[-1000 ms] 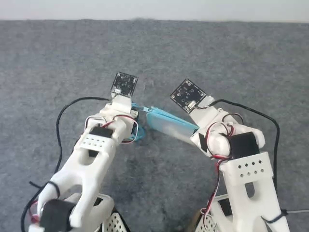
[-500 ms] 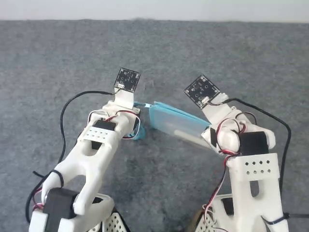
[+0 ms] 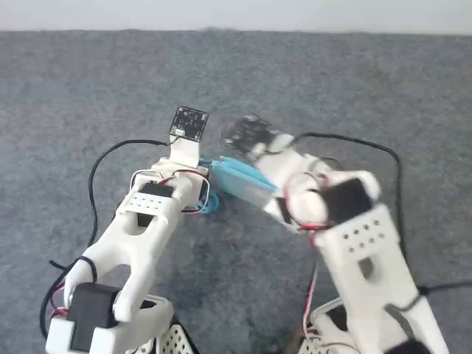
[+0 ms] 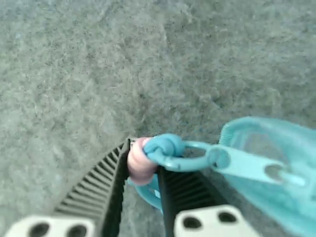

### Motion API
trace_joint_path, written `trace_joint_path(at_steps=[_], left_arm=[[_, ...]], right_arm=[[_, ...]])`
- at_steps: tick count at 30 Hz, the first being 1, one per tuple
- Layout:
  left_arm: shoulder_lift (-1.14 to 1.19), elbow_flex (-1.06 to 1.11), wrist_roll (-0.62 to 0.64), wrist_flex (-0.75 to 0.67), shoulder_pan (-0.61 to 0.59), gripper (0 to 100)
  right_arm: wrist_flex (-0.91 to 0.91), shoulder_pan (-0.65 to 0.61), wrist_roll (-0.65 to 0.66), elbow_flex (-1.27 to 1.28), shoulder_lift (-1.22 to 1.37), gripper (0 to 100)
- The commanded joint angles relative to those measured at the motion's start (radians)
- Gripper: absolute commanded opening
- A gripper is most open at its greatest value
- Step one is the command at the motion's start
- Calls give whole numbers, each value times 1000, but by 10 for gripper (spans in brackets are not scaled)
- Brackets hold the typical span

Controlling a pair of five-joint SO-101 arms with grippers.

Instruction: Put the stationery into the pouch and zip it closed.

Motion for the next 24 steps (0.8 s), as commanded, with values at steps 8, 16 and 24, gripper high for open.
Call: trace_joint_path(at_steps=[8, 16, 24], left_arm=[[5, -31, 11, 8, -21, 11], [5, -31, 11, 8, -20, 11], [5, -31, 11, 12, 0, 11]], right_arm=[[-154, -107, -81, -245, 335, 258], [-288, -185, -86, -247, 389, 259], [-344, -185, -81, -242, 397, 259]])
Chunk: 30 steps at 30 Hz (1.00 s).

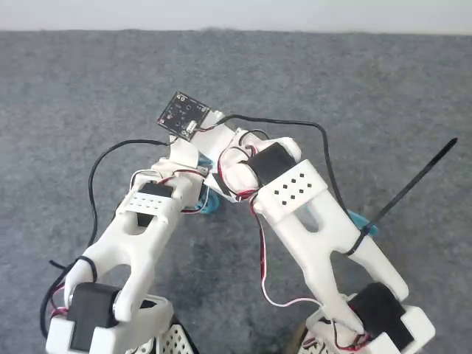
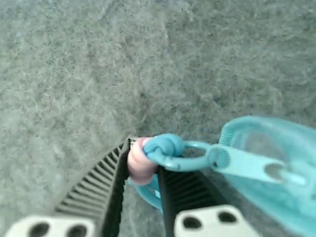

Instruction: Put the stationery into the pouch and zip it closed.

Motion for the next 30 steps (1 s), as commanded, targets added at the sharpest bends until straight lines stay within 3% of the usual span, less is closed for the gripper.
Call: trace_joint_path(at_steps=[1, 17, 23, 30], left_arm=[[2, -31, 11, 12, 2, 11], [2, -31, 11, 9, 5, 11], [2, -31, 11, 8, 5, 11], [0, -33, 11, 8, 6, 12]], right_arm=[[-31, -8, -11, -58, 13, 259], [-76, 50, -18, -86, 150, 250], [-116, 50, -18, -81, 148, 8], [-107, 51, -43, -83, 87, 6]])
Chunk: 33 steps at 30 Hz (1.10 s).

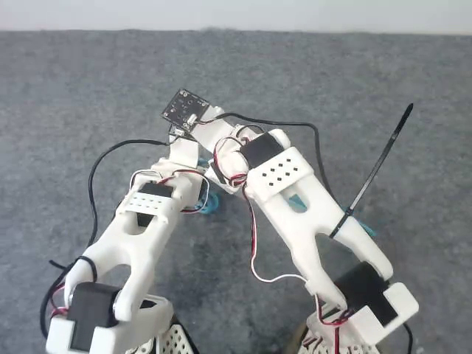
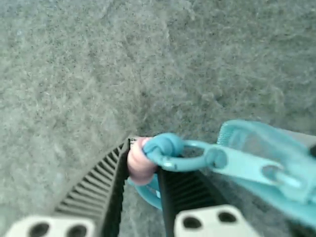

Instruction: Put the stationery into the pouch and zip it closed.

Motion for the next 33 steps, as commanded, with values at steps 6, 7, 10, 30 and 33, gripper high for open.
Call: trace_joint_path(at_steps=[6, 7, 10, 30, 33], left_arm=[[-5, -53, 11, 8, 0, 12], [-14, -54, 11, 8, 0, 12], [-77, -47, 11, 15, 5, 15], [-718, 188, 12, 167, 5, 10], [-698, 188, 12, 140, -2, 10]], right_arm=[[24, 13, -58, -58, -249, 5], [33, 13, -61, -58, -278, 5], [67, 13, -61, -57, -351, 5], [177, 122, -38, 175, -829, 5], [188, 159, -37, 173, -849, 5]])
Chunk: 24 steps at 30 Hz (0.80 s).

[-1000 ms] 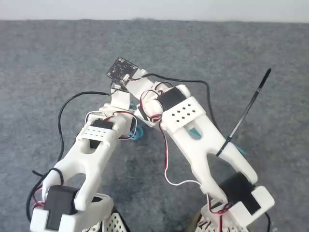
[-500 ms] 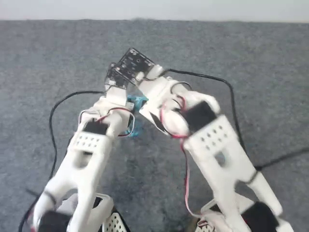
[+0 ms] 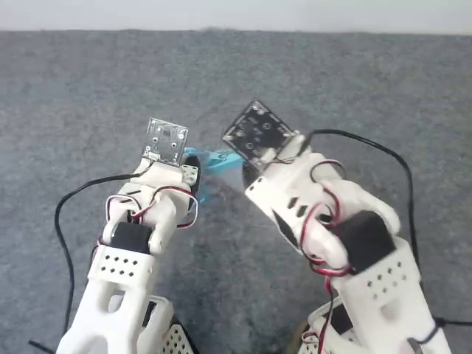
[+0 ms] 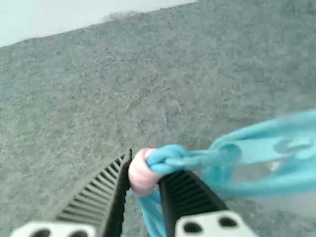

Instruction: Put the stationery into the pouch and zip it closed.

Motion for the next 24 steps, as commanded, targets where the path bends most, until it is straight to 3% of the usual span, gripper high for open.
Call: trace_joint_path(at_steps=[1, 24], left_arm=[[21, -7, 8, -28, -6, 10], [40, -8, 6, -32, 0, 10]], right_arm=[[16, 77, 12, -12, -70, 5], [24, 414, 120, 43, -62, 5]])
